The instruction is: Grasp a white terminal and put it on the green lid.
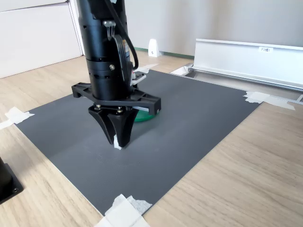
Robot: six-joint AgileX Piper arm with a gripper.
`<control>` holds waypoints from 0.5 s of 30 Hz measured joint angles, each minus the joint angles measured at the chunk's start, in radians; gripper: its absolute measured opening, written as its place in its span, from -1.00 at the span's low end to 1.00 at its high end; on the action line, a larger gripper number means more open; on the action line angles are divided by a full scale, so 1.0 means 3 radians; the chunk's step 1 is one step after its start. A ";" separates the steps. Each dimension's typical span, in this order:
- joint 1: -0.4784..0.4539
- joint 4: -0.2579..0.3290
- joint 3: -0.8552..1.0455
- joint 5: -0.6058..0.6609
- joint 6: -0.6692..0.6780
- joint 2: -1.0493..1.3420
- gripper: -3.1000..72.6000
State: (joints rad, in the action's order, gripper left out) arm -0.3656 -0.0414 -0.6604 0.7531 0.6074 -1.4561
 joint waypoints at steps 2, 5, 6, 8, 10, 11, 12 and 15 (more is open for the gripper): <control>0.0000 0.0045 0.0000 0.0041 0.0037 0.0037 -0.66; 0.0000 0.0138 -0.0014 0.0110 0.0106 0.0123 -0.68; 0.0004 0.0170 -0.0039 0.0140 0.0133 0.0156 -0.68; 0.0004 0.0236 -0.0113 0.0191 0.0191 0.0223 -0.68; 0.0007 0.0310 -0.0222 0.0246 0.0258 0.0269 -0.68; 0.0026 0.0324 -0.0287 0.0276 0.0281 0.0282 -0.68; 0.0062 0.0328 -0.0357 0.0308 0.0290 0.0289 -0.68; 0.0249 0.0346 -0.0564 0.0372 0.0297 0.0286 -0.68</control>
State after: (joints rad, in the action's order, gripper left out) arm -0.2908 0.0625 -0.8296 0.8649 0.6965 -1.3705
